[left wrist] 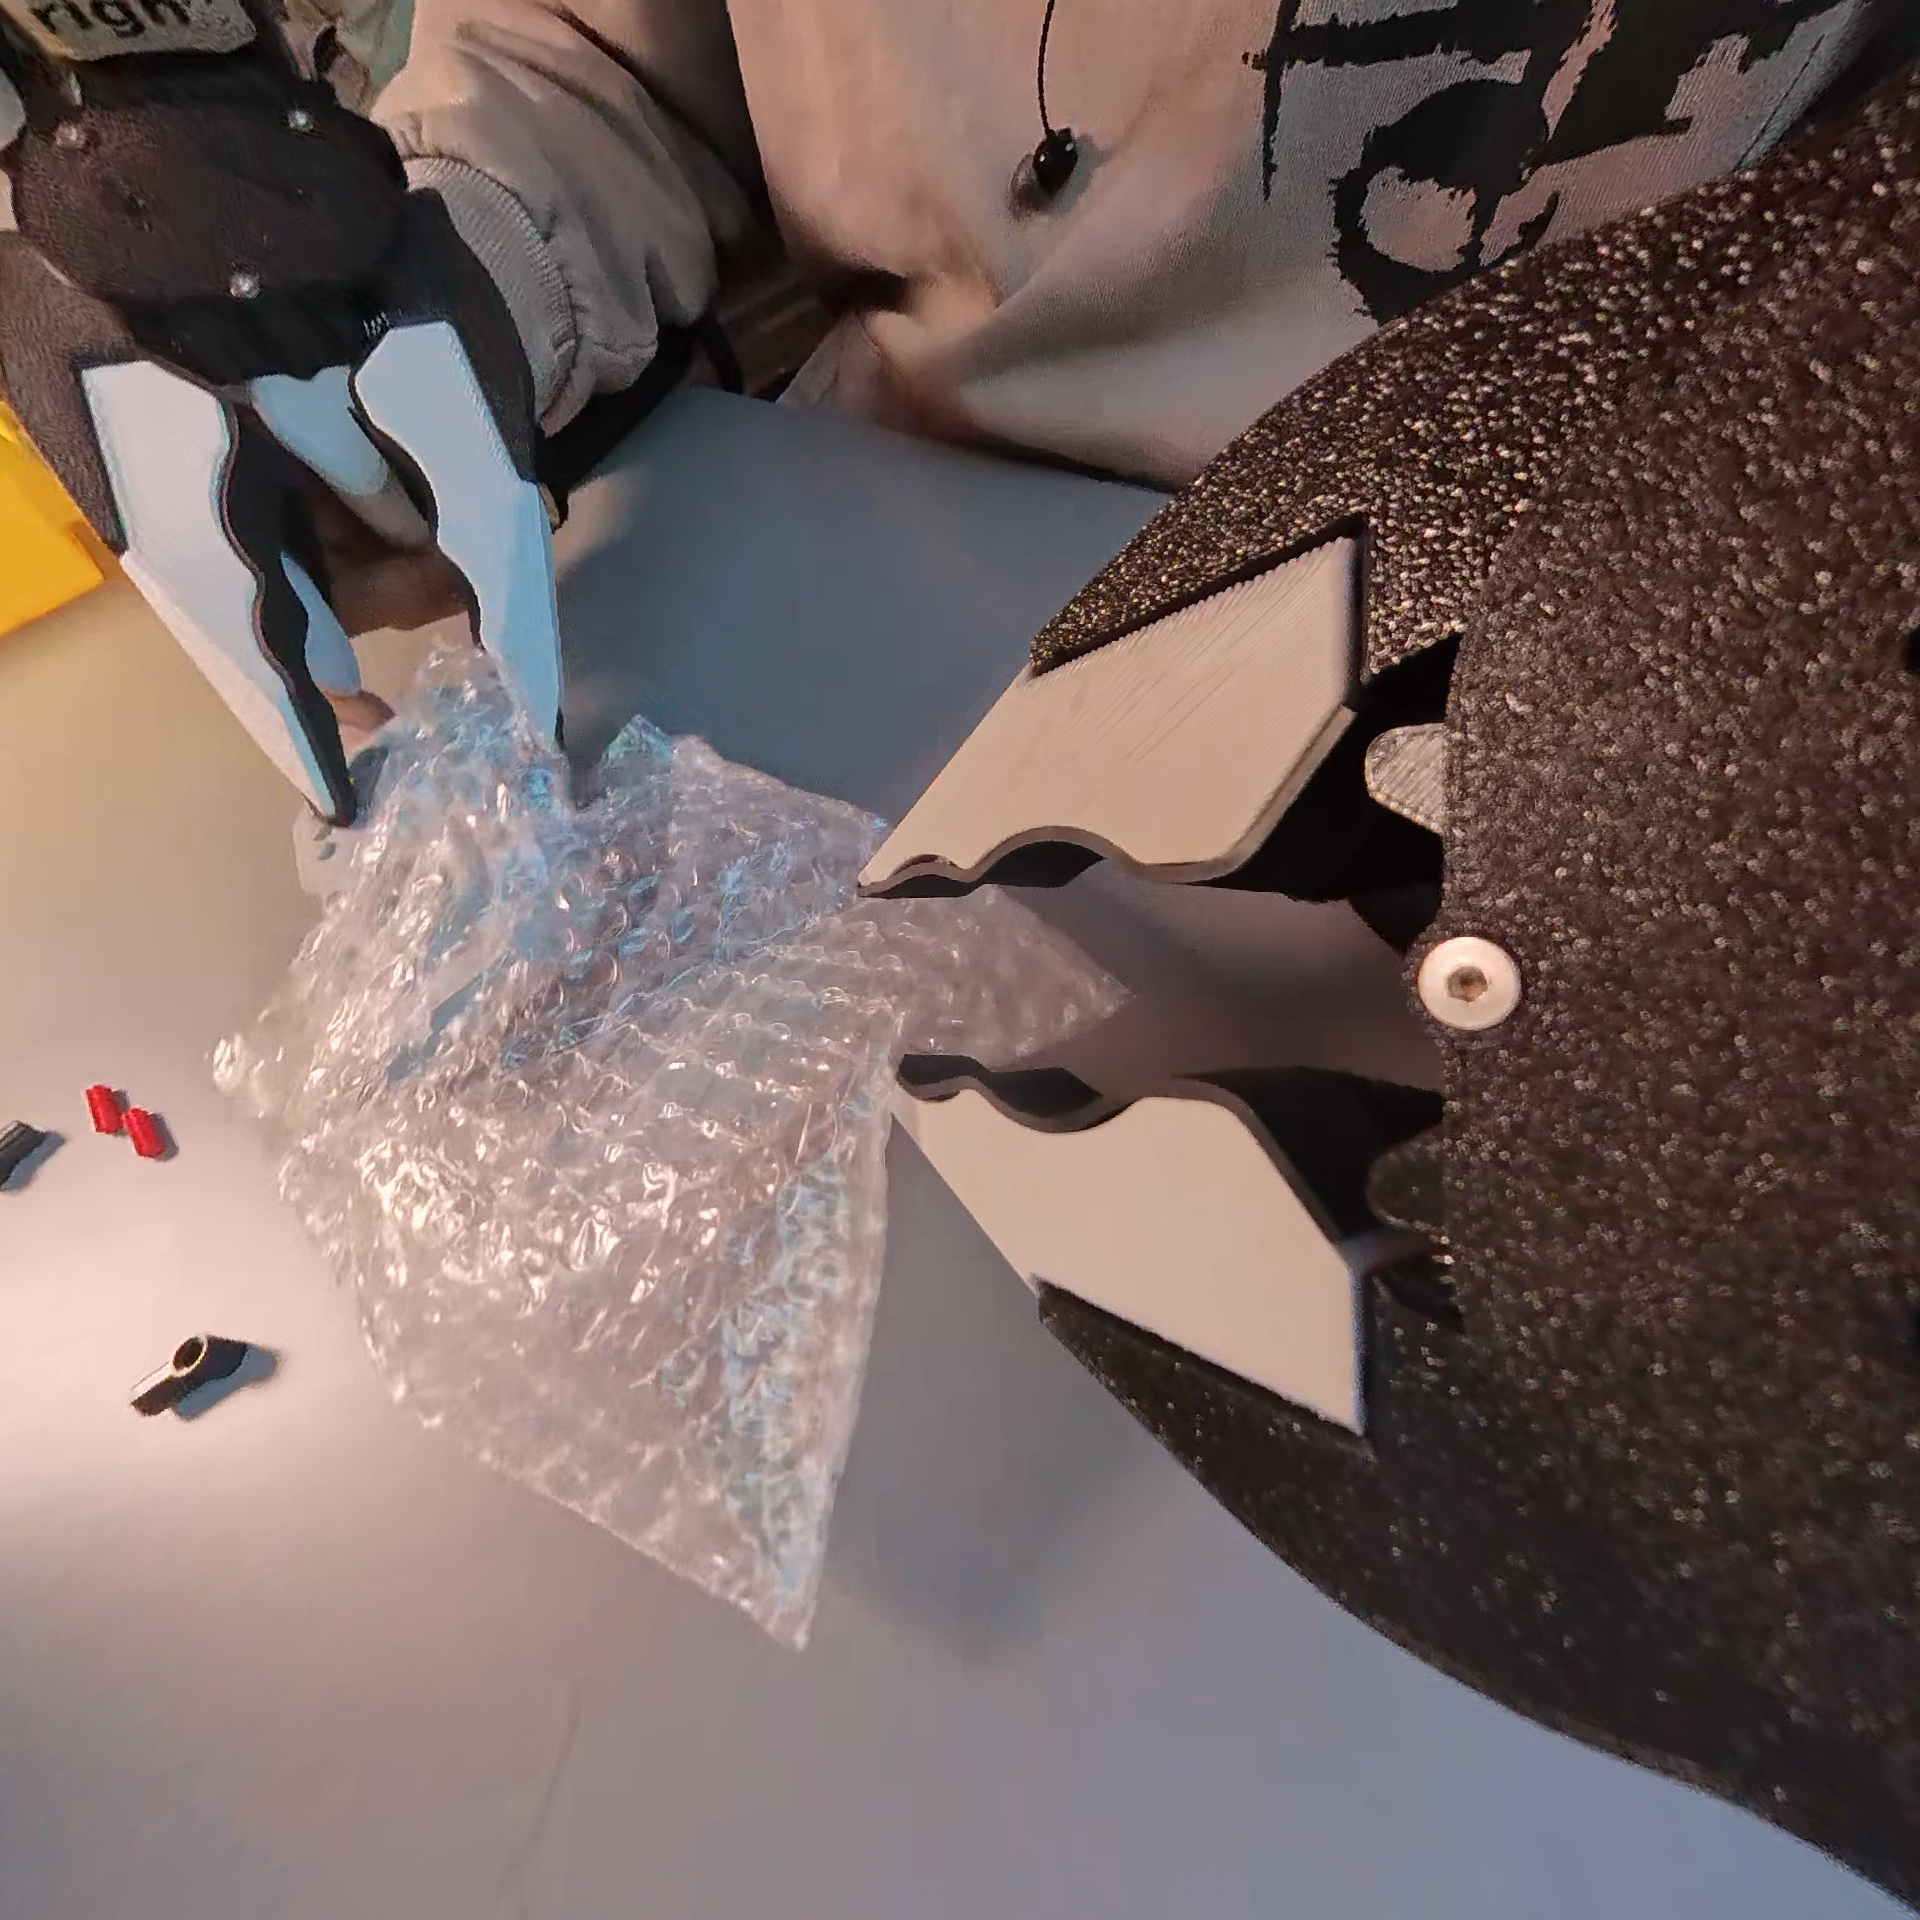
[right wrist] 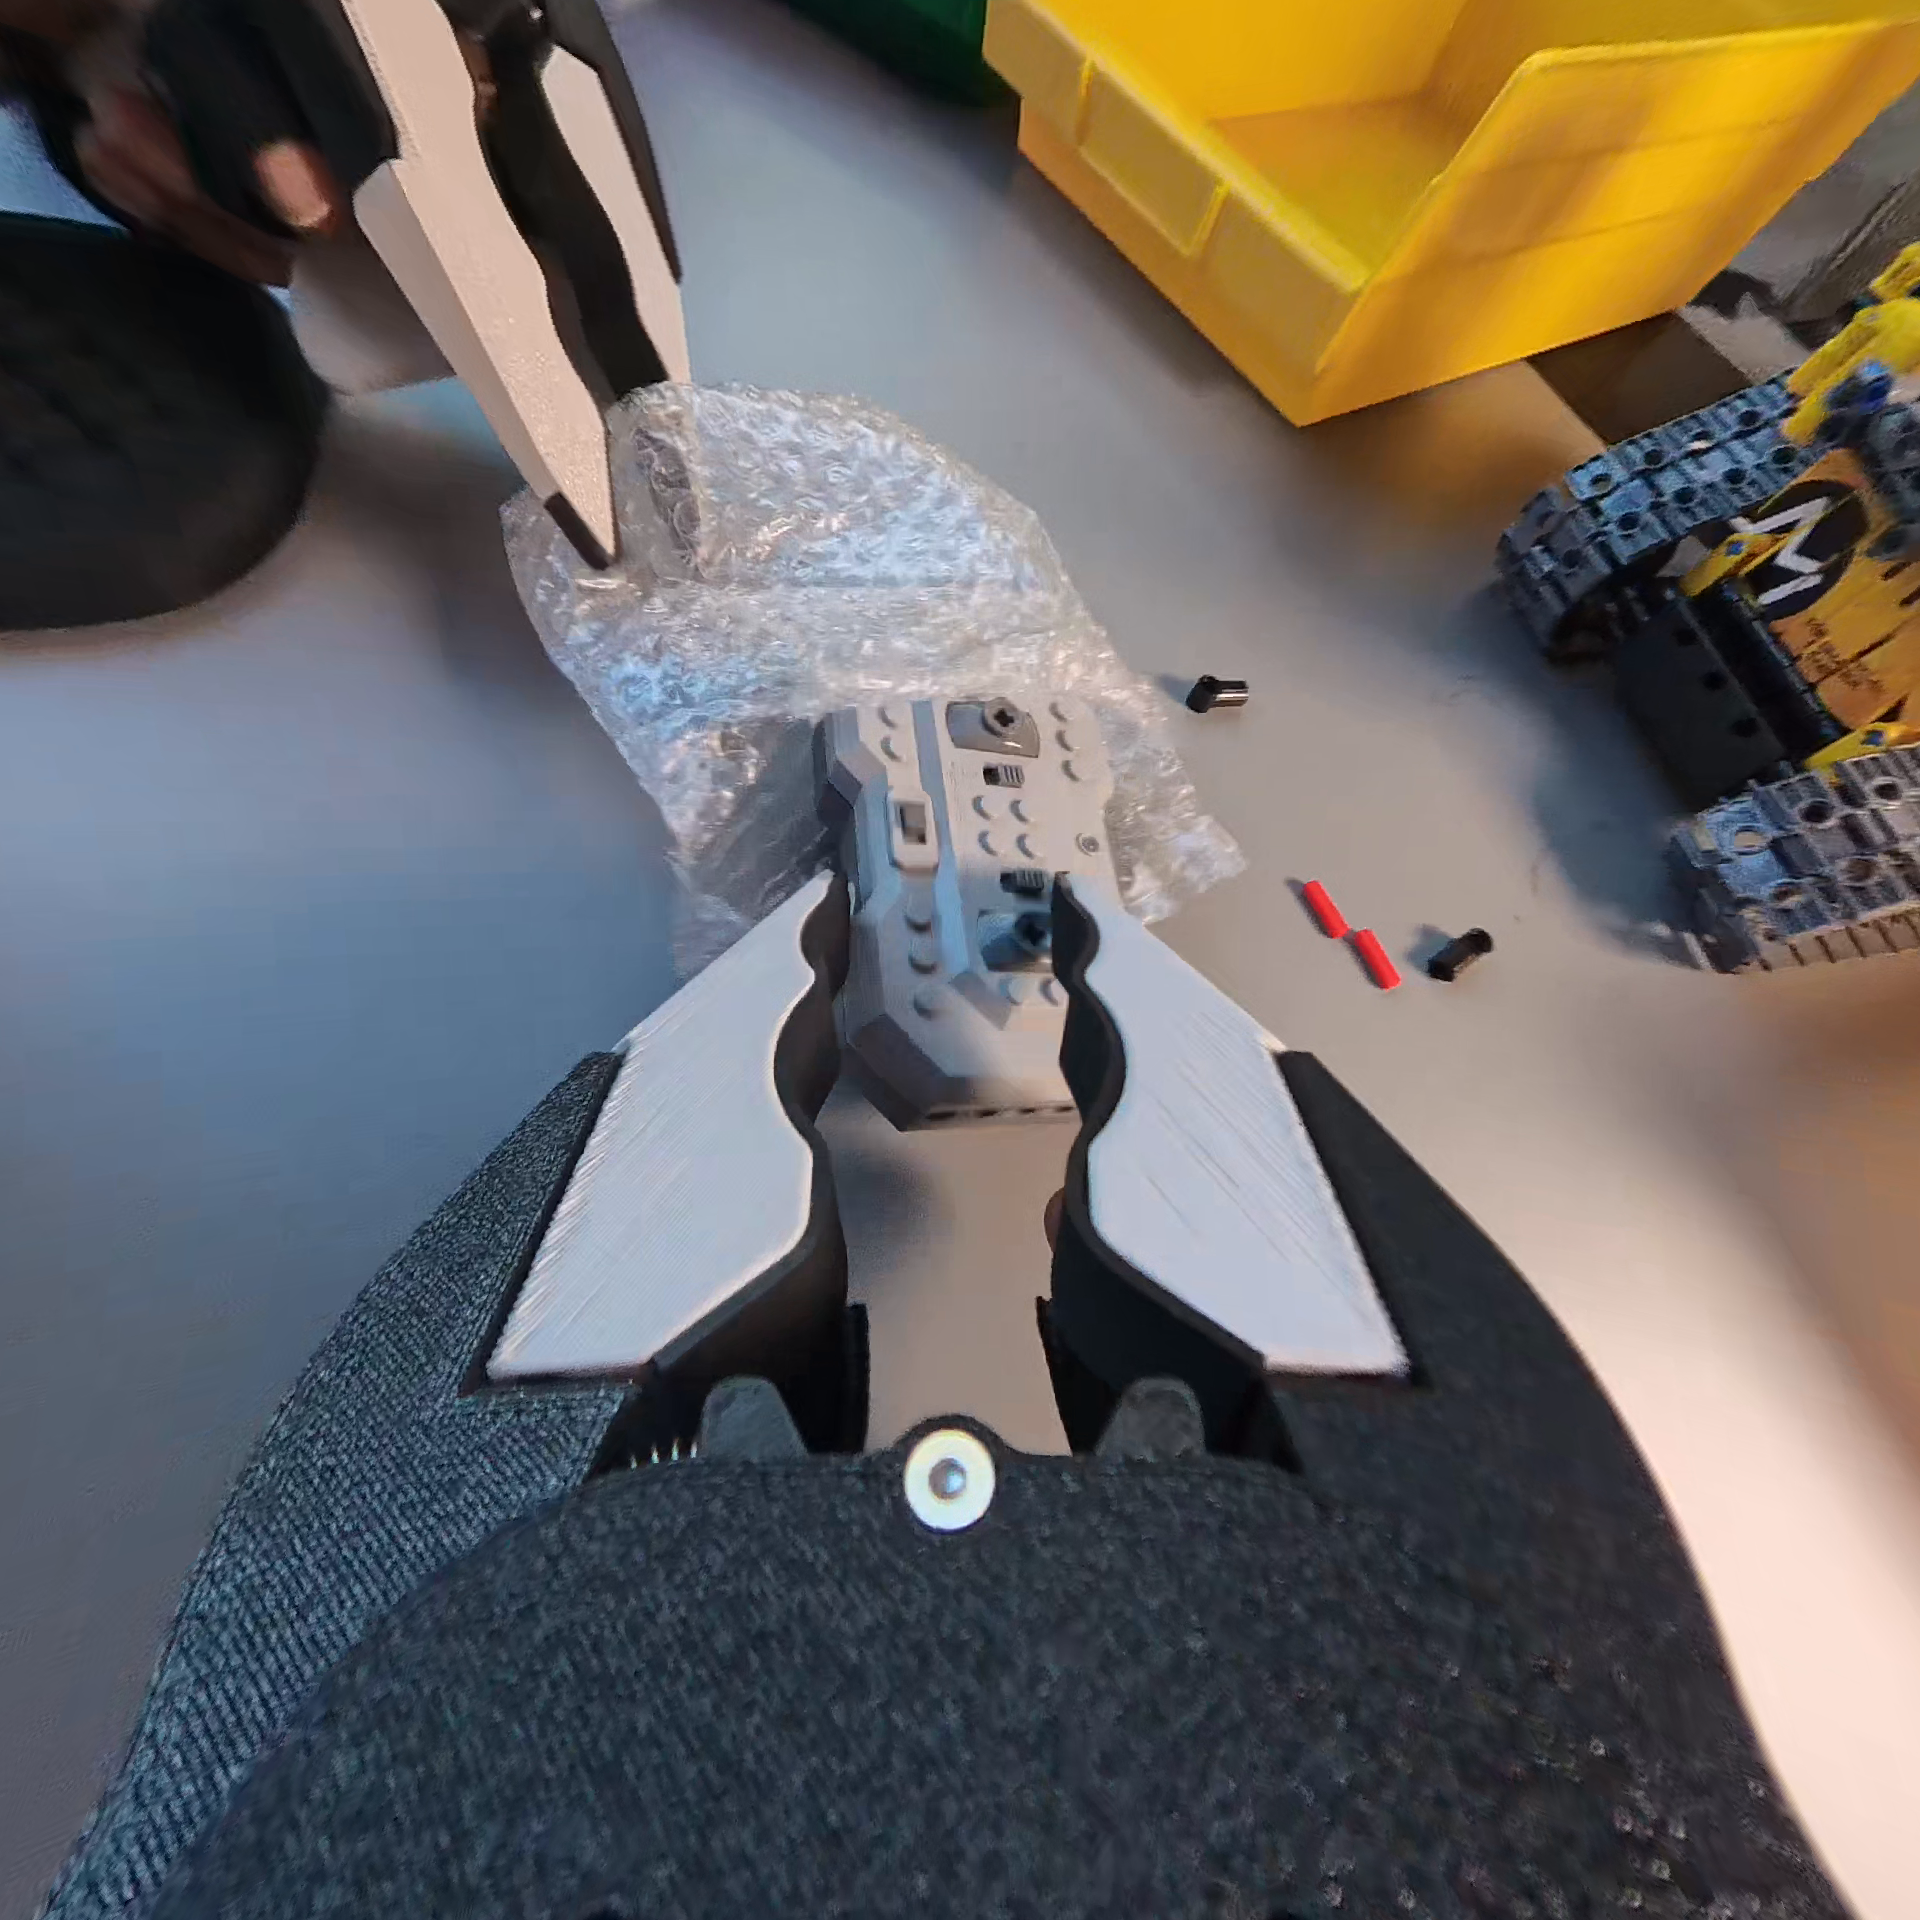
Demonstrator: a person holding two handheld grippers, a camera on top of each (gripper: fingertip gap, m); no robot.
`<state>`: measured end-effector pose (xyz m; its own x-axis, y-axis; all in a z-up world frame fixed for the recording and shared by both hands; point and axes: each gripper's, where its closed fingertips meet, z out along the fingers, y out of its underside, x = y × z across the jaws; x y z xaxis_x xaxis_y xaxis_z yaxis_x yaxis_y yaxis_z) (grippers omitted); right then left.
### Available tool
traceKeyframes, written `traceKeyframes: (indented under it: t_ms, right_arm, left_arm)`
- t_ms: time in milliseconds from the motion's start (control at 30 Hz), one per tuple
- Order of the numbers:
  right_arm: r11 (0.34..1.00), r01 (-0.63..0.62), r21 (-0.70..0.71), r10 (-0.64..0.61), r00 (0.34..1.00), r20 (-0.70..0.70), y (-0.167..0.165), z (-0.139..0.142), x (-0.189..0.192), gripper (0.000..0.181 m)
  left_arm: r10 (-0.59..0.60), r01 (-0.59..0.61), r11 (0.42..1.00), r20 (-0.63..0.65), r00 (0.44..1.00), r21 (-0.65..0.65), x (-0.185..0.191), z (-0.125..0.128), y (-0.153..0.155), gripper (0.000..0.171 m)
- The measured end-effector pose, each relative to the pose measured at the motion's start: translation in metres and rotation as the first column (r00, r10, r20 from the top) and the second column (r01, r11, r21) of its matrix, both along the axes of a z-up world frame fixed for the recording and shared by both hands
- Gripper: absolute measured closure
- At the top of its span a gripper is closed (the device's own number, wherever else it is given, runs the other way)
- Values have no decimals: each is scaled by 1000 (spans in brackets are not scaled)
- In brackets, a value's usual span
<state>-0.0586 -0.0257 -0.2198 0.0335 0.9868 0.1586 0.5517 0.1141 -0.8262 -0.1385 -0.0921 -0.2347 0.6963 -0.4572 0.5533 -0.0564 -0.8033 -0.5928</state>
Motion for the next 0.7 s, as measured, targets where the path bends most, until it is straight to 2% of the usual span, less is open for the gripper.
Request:
traceKeyframes:
  t_ms: [33, 67, 167, 267, 333, 400, 500, 567, 600, 700]
  right_arm:
    - [999, -26, -42, 26, 1000, -7, -6, 0, 0, 147]
    - [996, -46, -81, 45, 999, -7, -10, 0, 0, 142]
    - [980, -110, -164, 110, 994, -10, -19, 5, 4, 114]
    - [983, -116, -143, 121, 992, 29, -3, 7, 17, 97]
    - [983, -148, -109, 159, 982, 101, 8, -4, 27, 89]
    - [971, -196, -136, 211, 971, 110, 13, -11, 28, 87]
    - [952, -260, -162, 279, 954, 110, 13, -13, 19, 88]
    - [942, -294, -160, 319, 934, 161, 12, -21, 14, 99]
    - [939, -309, -152, 335, 923, 188, 12, -25, 12, 108]
    - [936, -336, -105, 351, 915, 199, 9, -25, 9, 110]
  left_arm:
    - [-14, 14, 1000, 4, 1000, -2, 3, 1, -3, 142]
    - [-34, 35, 999, 11, 999, -8, 8, 2, -7, 143]
    - [-135, 135, 991, 18, 991, -13, 26, 5, -26, 139]
    - [-261, 262, 965, -56, 964, 13, 36, 9, -51, 131]
    - [-315, 320, 946, -83, 946, 59, 36, 21, -64, 128]
    - [-352, 361, 926, -95, 931, 114, 32, 36, -72, 131]
    - [-318, 333, 918, -101, 943, 215, 15, 61, -64, 133]
    - [-244, 254, 930, -71, 967, 267, -1, 76, -46, 132]
    - [-186, 199, 941, -74, 980, 273, -11, 76, -33, 129]
    - [-64, 88, 976, -124, 990, 200, -36, 47, 7, 115]
